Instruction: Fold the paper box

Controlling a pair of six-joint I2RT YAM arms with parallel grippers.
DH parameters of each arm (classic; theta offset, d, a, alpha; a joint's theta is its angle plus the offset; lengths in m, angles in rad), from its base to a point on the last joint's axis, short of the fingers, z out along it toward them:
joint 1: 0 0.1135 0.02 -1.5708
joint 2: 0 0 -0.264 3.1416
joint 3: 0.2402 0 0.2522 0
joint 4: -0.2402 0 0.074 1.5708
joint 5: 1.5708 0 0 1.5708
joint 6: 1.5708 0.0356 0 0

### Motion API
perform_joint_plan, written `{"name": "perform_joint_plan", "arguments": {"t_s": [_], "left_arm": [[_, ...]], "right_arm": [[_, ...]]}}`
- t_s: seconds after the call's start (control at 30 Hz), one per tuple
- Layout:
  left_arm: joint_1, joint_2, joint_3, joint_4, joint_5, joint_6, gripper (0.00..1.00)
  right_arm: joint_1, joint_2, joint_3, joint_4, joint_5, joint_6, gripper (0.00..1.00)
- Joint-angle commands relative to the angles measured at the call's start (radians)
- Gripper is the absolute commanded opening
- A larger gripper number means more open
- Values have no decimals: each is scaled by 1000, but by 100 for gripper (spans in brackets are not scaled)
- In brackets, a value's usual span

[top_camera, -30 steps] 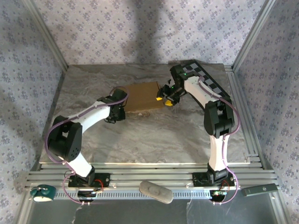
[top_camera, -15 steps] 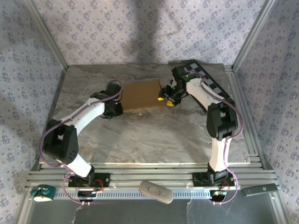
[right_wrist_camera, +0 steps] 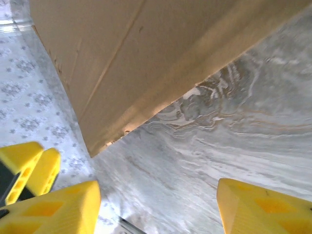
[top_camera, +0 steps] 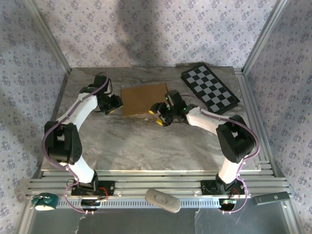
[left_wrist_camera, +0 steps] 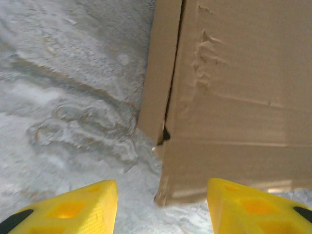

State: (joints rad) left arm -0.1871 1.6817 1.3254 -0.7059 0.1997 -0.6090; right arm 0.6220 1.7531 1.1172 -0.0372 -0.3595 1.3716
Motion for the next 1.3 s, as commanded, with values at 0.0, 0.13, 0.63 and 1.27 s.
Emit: {"name": "perform_joint_plan", "arguments": {"t_s": [0.0, 0.13, 0.63, 1.27], "left_arm": [[14, 79, 44, 35, 77, -20, 51], [16, 149, 94, 57, 71, 1, 51], [24, 213, 87, 70, 58, 17, 48], [18, 213, 25, 118, 113, -34, 26]], "right_arm": [[-4, 38, -22, 216, 87, 160, 66], [-1, 82, -45, 304, 129, 192, 64], [-2, 165, 41, 285, 198, 252, 32], [-100, 264, 294, -102, -50, 112, 2]]}}
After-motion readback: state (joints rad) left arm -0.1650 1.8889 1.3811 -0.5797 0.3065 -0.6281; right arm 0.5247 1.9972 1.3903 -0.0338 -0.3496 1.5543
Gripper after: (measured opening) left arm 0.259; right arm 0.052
